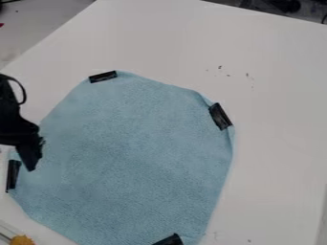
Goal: Fold the cloth from bottom left to top right
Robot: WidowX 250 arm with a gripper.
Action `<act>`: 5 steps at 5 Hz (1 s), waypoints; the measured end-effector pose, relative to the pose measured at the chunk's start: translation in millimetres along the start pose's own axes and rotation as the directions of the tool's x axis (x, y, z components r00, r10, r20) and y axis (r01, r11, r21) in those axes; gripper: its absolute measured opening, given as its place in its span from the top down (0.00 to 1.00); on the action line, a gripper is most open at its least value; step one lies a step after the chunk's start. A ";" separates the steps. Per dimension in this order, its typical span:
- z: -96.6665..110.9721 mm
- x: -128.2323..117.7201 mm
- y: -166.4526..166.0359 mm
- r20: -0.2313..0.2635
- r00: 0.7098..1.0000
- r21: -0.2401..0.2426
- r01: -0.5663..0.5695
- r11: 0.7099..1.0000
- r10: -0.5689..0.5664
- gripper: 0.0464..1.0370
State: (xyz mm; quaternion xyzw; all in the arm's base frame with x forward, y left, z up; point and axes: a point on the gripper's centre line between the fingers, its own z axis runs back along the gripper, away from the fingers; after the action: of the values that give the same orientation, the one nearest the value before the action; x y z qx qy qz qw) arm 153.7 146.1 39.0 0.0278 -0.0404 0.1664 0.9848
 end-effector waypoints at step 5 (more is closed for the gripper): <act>-34.0 0.6 15.4 -0.071 0.997 0.015 0.005 1.000 -0.004 0.81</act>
State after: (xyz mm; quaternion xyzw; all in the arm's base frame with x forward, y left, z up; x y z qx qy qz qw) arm 151.5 163.1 5.9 0.0295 -0.0041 0.1655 0.9858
